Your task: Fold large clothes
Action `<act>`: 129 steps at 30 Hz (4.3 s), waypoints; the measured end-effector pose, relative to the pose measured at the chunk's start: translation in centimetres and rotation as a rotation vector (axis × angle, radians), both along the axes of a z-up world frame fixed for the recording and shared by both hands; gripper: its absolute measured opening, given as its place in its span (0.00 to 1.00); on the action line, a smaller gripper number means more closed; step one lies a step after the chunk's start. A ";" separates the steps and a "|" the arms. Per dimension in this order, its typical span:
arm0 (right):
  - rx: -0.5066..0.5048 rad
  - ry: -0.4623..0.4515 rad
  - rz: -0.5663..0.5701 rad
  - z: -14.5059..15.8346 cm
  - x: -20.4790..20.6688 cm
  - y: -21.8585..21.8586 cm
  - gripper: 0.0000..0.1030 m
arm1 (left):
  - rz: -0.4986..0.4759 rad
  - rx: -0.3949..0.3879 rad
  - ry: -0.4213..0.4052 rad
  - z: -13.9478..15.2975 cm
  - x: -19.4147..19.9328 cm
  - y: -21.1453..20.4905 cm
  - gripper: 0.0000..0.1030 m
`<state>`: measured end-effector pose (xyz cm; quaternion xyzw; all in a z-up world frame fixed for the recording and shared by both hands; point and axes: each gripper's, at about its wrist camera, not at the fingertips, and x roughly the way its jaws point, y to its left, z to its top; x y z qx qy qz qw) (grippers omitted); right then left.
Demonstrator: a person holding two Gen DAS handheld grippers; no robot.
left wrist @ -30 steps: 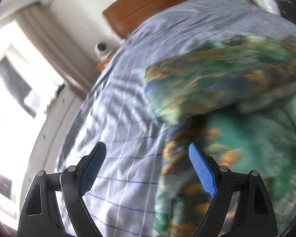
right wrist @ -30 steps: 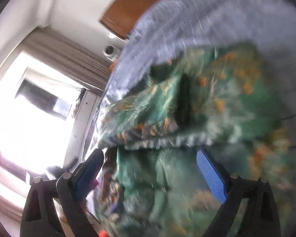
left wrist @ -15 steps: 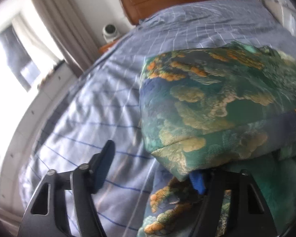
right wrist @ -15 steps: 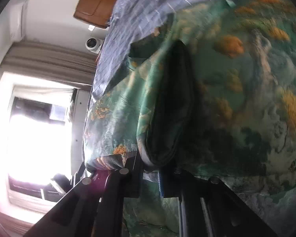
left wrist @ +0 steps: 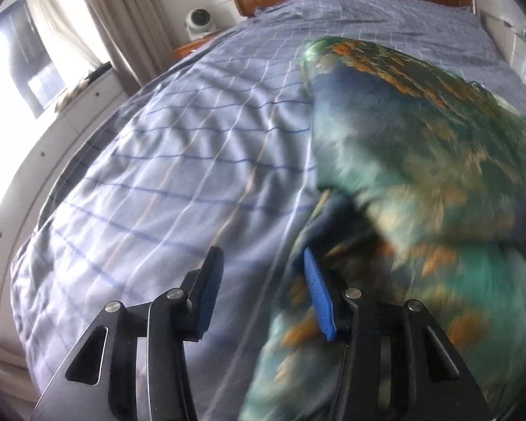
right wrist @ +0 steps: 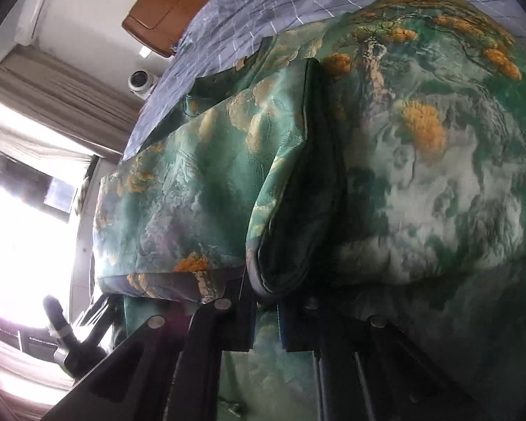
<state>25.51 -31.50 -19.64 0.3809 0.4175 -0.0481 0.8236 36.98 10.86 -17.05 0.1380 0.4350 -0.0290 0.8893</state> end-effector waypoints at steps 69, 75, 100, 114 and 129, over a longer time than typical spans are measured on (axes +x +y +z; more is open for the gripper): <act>-0.190 -0.060 0.098 7.7 -6.9 -5.6 0.60 | -0.059 -0.021 0.059 3.2 -9.7 5.8 0.88; -0.232 -0.077 0.144 7.9 -20.3 -5.1 0.72 | -0.081 -0.147 0.158 0.9 -16.6 9.6 0.93; -0.155 -0.080 0.245 4.9 -28.9 -1.0 0.10 | -0.135 -0.310 0.279 2.4 -20.0 10.2 0.04; 0.056 -0.154 0.220 8.0 -35.4 -2.1 0.10 | -0.093 -0.667 0.320 7.9 -23.9 15.7 0.04; 0.174 -0.226 0.032 11.8 -11.5 -16.5 0.09 | -0.068 -0.606 0.195 14.1 6.1 -0.8 0.04</act>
